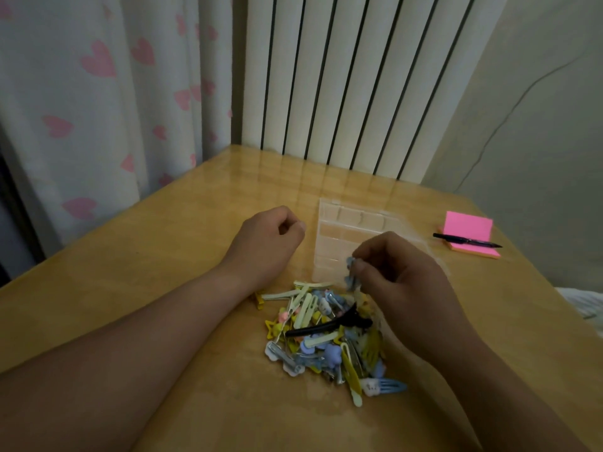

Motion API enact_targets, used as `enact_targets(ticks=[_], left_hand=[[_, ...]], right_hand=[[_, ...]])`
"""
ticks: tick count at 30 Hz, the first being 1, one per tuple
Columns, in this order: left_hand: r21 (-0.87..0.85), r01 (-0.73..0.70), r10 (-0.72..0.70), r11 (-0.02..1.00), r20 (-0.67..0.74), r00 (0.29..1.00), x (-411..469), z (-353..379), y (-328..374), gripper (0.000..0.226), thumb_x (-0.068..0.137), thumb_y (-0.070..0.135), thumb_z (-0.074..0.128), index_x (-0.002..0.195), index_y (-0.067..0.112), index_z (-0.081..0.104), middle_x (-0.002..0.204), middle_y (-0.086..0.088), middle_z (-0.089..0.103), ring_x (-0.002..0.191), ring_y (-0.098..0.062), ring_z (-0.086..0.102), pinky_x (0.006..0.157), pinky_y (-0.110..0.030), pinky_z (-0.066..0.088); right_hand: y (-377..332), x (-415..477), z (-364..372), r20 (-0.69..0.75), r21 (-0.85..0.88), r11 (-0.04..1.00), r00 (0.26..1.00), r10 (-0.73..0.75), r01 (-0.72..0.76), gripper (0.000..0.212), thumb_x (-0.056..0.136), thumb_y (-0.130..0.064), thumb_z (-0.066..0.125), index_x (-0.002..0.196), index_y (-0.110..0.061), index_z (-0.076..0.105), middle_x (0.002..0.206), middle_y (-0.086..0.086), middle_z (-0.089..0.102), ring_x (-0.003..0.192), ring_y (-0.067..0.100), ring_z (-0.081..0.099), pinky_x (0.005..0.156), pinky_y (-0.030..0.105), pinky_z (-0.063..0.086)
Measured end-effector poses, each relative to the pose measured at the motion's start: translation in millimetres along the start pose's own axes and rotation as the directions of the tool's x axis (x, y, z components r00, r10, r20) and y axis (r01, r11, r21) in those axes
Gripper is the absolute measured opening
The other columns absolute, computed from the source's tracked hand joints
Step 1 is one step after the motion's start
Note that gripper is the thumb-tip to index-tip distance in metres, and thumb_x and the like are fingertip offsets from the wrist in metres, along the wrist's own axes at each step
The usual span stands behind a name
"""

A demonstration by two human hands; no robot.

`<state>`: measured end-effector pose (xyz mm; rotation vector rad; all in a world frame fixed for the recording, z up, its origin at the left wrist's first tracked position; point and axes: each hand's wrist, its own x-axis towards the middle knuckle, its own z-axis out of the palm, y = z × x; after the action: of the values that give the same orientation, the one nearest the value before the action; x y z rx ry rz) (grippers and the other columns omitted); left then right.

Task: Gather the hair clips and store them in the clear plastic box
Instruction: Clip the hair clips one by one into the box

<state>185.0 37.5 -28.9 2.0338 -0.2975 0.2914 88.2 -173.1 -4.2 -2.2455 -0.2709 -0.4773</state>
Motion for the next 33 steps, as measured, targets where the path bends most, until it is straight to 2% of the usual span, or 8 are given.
enact_targets(ticks=[5, 8, 12, 15, 20, 27, 30, 33], left_hand=[[-0.036, 0.046, -0.044, 0.998, 0.044, 0.998, 2, 2, -6, 0.022, 0.104, 0.033, 0.06, 0.089, 0.02, 0.071, 0.088, 0.0, 0.074, 0.083, -0.022, 0.069, 0.082, -0.047, 0.058], [-0.045, 0.056, -0.053, 0.997, 0.067, 0.996, 2, 2, -5, 0.023, 0.104, 0.033, 0.06, 0.09, 0.021, 0.072, 0.086, 0.002, 0.074, 0.083, -0.021, 0.069, 0.082, -0.047, 0.059], [-0.058, 0.069, -0.064, 0.996, 0.081, 0.995, 2, 1, -4, 0.024, 0.105, 0.035, 0.059, 0.09, 0.022, 0.072, 0.086, 0.003, 0.074, 0.083, -0.022, 0.07, 0.083, -0.051, 0.059], [-0.058, 0.069, -0.064, 0.996, 0.084, 0.994, 1, 0, -5, 0.025, 0.105, 0.035, 0.058, 0.091, 0.021, 0.072, 0.086, 0.003, 0.074, 0.083, -0.022, 0.07, 0.084, -0.052, 0.059], [-0.071, 0.065, -0.059, 0.995, 0.093, 0.994, 1, -1, -6, 0.026, 0.105, 0.035, 0.057, 0.091, 0.019, 0.072, 0.086, 0.0, 0.074, 0.083, -0.023, 0.07, 0.083, -0.052, 0.06], [-0.064, 0.061, -0.054, 0.996, 0.101, 0.993, 1, -1, -5, 0.027, 0.104, 0.035, 0.058, 0.091, 0.017, 0.072, 0.088, -0.004, 0.075, 0.085, -0.027, 0.07, 0.083, -0.053, 0.059], [-0.069, 0.069, -0.061, 0.995, 0.107, 0.992, 0, -1, -5, 0.026, 0.105, 0.035, 0.057, 0.092, 0.017, 0.072, 0.089, -0.004, 0.075, 0.085, -0.028, 0.07, 0.084, -0.053, 0.059], [-0.068, 0.075, -0.067, 0.995, 0.111, 0.992, 0, -2, -4, 0.026, 0.106, 0.035, 0.056, 0.094, 0.017, 0.072, 0.089, 0.0, 0.075, 0.086, -0.027, 0.071, 0.085, -0.052, 0.059]], right_hand=[[0, 20, -11, -0.113, 0.127, 0.985, 0.985, 0.129, -0.115, 0.003, 0.101, -0.024, 0.068, 0.1, -0.026, 0.068, 0.084, -0.007, 0.075, 0.071, 0.007, 0.069, 0.062, 0.027, 0.05], [0, 57, -10, -0.08, 0.002, 0.981, 0.978, 0.192, -0.192, 0.004, 0.103, -0.027, 0.066, 0.105, -0.024, 0.065, 0.09, -0.003, 0.075, 0.076, 0.009, 0.071, 0.064, 0.031, 0.051], [7, 111, 5, -0.029, -0.112, 0.958, 0.964, 0.264, -0.266, 0.012, 0.1, -0.023, 0.07, 0.106, -0.015, 0.064, 0.099, 0.006, 0.073, 0.081, 0.017, 0.072, 0.057, 0.029, 0.052], [13, 133, 24, 0.052, -0.288, 0.932, 0.969, 0.243, -0.218, 0.012, 0.096, -0.025, 0.074, 0.098, -0.018, 0.065, 0.095, 0.004, 0.073, 0.084, 0.021, 0.072, 0.072, 0.046, 0.063], [19, 141, 41, 0.132, -0.485, 0.855, 0.951, 0.279, -0.184, 0.013, 0.088, -0.029, 0.079, 0.088, -0.021, 0.069, 0.088, 0.0, 0.074, 0.084, 0.021, 0.071, 0.079, 0.051, 0.064], [24, 136, 43, 0.138, -0.475, 0.851, 0.936, 0.324, -0.224, 0.022, 0.09, -0.038, 0.077, 0.085, -0.018, 0.07, 0.081, 0.003, 0.077, 0.079, 0.024, 0.073, 0.076, 0.046, 0.063], [22, 125, 37, 0.036, -0.424, 0.877, 0.964, 0.265, -0.226, 0.027, 0.094, -0.044, 0.071, 0.085, -0.019, 0.068, 0.083, -0.001, 0.075, 0.078, 0.022, 0.069, 0.073, 0.044, 0.06], [18, 97, 22, -0.105, -0.318, 0.931, 0.982, 0.156, -0.182, 0.019, 0.098, -0.037, 0.068, 0.088, -0.021, 0.066, 0.082, -0.006, 0.068, 0.078, 0.014, 0.064, 0.069, 0.035, 0.053]])
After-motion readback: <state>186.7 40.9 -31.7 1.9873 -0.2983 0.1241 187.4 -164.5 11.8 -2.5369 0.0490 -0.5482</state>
